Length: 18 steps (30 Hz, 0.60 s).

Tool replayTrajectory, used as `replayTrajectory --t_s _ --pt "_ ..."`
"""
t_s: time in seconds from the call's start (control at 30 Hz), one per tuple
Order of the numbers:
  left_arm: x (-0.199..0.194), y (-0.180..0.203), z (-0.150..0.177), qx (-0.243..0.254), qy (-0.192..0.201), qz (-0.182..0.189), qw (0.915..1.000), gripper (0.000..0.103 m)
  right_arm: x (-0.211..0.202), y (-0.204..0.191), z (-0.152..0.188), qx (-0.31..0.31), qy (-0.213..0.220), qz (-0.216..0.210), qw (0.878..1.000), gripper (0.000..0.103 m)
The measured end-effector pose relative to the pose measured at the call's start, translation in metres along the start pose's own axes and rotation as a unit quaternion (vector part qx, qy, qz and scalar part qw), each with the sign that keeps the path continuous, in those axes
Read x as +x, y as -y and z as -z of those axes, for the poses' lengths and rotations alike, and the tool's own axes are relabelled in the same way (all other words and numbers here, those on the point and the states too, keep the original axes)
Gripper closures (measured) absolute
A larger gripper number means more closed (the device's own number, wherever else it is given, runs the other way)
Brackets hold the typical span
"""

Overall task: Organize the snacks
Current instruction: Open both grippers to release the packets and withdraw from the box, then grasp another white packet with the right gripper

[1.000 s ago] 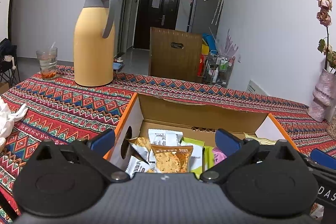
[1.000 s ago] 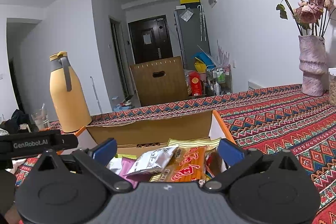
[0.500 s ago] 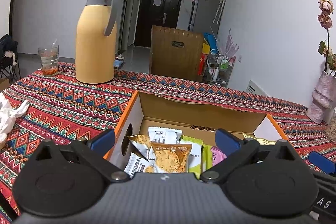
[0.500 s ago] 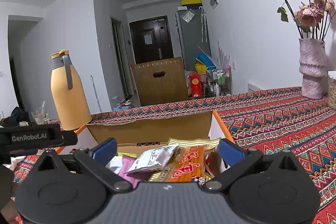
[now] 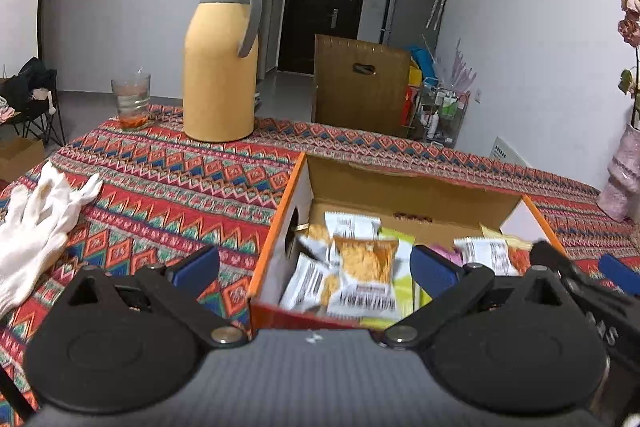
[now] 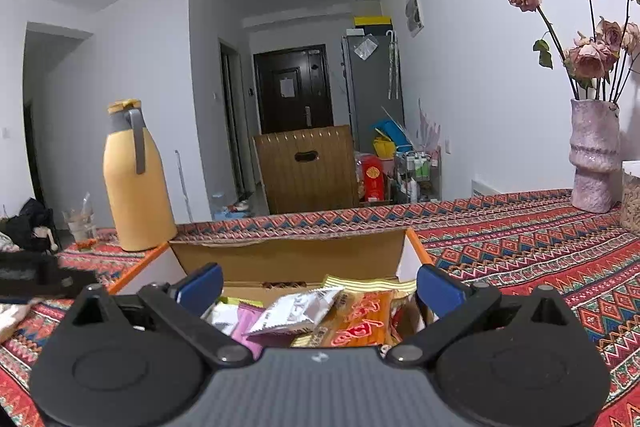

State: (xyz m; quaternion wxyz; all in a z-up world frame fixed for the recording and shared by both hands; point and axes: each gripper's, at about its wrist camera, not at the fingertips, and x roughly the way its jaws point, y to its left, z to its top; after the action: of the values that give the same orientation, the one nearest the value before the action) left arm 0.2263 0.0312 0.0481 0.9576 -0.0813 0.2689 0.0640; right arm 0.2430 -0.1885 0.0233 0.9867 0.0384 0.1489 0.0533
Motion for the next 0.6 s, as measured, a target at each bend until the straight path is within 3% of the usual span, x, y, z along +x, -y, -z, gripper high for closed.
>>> replayTrajectory --t_s 0.3,0.6 --pt "-0.035 -0.003 0.029 0.001 -0.009 -0.018 0.9998 0.000 -0.047 0.005 0.009 -0.036 -0.037 -0.024 0.998 0.000" --pt "-0.083 -0.002 0.050 0.023 -0.005 -0.011 0.9997 0.000 -0.105 0.037 0.041 -0.046 -0.075 -0.005 0.996 0.000"
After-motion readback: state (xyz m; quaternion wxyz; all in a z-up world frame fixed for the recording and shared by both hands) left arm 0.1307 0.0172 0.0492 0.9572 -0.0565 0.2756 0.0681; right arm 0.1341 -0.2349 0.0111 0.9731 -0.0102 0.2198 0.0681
